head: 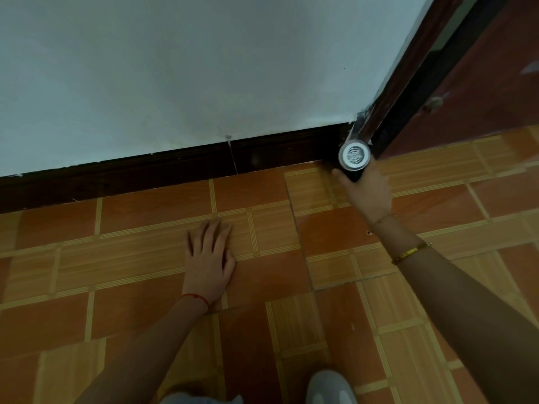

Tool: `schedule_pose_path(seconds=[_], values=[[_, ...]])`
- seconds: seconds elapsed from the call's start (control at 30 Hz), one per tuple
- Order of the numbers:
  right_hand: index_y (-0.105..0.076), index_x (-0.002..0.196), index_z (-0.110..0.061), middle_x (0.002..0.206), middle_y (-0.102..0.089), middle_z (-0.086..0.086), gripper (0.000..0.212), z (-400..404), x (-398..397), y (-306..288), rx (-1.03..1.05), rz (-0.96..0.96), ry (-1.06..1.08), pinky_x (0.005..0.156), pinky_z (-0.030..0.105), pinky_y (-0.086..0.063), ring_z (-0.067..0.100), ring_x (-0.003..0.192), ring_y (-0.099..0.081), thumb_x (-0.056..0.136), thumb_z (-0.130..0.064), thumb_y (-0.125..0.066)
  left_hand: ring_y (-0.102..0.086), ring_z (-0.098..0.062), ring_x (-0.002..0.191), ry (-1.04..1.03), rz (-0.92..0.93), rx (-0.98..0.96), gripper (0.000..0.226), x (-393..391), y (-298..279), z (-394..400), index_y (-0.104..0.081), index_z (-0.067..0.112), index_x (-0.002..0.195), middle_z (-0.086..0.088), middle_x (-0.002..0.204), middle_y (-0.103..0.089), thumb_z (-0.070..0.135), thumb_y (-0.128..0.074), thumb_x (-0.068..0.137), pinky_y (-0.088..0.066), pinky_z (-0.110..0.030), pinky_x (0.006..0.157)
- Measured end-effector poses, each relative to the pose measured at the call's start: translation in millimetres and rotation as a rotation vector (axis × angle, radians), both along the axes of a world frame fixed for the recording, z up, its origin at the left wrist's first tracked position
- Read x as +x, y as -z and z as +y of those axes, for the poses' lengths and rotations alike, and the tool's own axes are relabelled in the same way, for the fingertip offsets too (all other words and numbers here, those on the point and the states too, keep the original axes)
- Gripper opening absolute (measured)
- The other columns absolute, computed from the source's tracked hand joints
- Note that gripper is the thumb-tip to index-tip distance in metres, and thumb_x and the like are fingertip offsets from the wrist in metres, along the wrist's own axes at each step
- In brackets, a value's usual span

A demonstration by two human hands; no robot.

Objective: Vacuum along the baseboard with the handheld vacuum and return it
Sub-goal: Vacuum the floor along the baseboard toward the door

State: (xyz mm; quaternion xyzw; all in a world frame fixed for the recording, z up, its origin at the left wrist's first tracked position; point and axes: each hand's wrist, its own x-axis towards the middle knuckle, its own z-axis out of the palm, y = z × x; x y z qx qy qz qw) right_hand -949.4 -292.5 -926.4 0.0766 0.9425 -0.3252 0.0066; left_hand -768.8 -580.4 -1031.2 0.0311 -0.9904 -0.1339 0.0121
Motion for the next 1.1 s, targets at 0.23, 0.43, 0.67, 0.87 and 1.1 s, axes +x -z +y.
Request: schedule_pose_path(seconds=[0.23,0.43,0.67,0.87,1.1], values=[[-0.052,0.133,-0.016,0.104,-0.069,0.003,0.062,-36.9,18.7,-7.7,-0.054,-0.146,-0.412,0.066,0.027,-0.048,0.020,0.082,-0.066,0.084,-0.049,-0.068,-0.027,-0.032,0.148,0.004,0.018,0.013,0.056,0.0,-1.0,1.5,-0.041,0.018,0.149,-0.009,0.156,-0.038,0.035,-0.035,0.096,-0.014,-0.064,0.119],[-0.047,0.136,-0.022,0.092,-0.067,-0.002,0.059,-19.0,32.0,-24.1,-0.005,-0.214,-0.409,0.051,0.024,-0.050,0.010,0.052,-0.061,0.086,-0.047,-0.067,-0.028,-0.032,0.147,-0.001,0.027,0.018,0.056,0.5,0.4,2.0,-0.041,0.017,0.149,-0.009,0.155,-0.038,0.034,-0.036,0.095,-0.016,-0.065,0.118],[-0.047,0.131,-0.020,0.075,-0.060,-0.009,0.056,-28.8,56.2,-32.2,-0.064,-0.330,-0.476,0.043,0.020,-0.046,0.003,0.042,-0.058,0.086,-0.044,-0.069,-0.025,-0.031,0.149,-0.023,0.013,-0.012,0.056,1.4,2.0,5.4,-0.039,0.017,0.150,-0.010,0.157,-0.036,0.034,-0.032,0.096,-0.016,-0.064,0.119],[-0.049,0.133,-0.020,0.108,-0.069,0.000,0.064,-29.7,72.0,-24.1,0.104,-0.157,-0.382,0.066,0.030,-0.055,0.015,0.083,-0.067,0.083,-0.055,-0.066,-0.024,-0.032,0.148,-0.029,-0.019,0.026,0.058,2.5,0.1,5.5,-0.036,0.017,0.151,-0.011,0.157,-0.035,0.035,-0.026,0.096,-0.016,-0.065,0.119],[-0.047,0.138,-0.020,0.121,-0.067,0.003,0.068,-23.9,93.0,-26.6,0.127,-0.162,-0.323,0.088,0.037,-0.053,0.023,0.110,-0.063,0.082,-0.051,-0.069,-0.031,-0.030,0.139,0.071,0.040,0.086,0.050,19.8,-4.2,22.3,-0.047,0.014,0.140,-0.012,0.144,-0.047,0.029,-0.030,0.095,-0.023,-0.068,0.115]])
